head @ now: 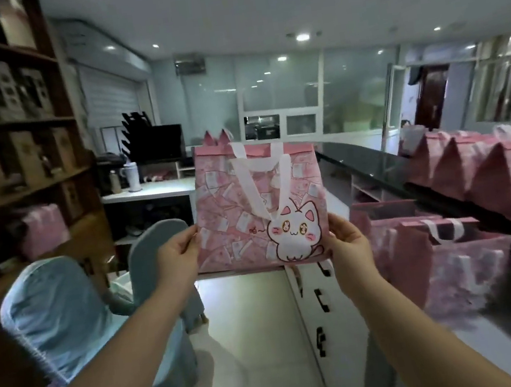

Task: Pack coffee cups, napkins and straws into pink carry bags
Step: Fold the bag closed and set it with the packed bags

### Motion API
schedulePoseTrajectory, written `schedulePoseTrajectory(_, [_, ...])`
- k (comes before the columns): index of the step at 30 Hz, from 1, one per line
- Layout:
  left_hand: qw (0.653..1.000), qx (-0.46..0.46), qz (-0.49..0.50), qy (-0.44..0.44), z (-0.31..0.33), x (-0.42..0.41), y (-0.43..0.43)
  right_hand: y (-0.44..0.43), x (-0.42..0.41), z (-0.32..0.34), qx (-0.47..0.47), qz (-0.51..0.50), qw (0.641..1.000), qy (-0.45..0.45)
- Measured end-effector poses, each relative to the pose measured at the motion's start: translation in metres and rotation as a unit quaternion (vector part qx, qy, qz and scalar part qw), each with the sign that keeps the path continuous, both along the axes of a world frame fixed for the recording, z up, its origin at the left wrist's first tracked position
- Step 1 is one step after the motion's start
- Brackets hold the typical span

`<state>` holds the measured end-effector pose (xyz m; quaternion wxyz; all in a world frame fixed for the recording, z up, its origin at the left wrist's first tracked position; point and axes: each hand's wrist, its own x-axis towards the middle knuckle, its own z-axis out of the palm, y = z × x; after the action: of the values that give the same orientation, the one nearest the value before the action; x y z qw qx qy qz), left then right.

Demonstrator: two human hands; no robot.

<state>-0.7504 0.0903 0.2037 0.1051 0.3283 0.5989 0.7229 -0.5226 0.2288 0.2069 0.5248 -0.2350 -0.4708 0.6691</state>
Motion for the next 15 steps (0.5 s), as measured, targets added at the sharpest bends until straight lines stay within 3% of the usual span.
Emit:
schedulePoseTrajectory(6, [0.998, 0.0, 0.011, -0.056, 0.035, -0.103, 0.059, 0.061, -0.102, 0.033, 0.021, 0.035, 0.999, -0.015])
schedulePoseTrajectory(15, [0.999, 0.023, 0.019, -0.018, 0.088, -0.205, 0.217, 0.238, -0.203, 0.098, 0.092, 0.017, 0.995, -0.036])
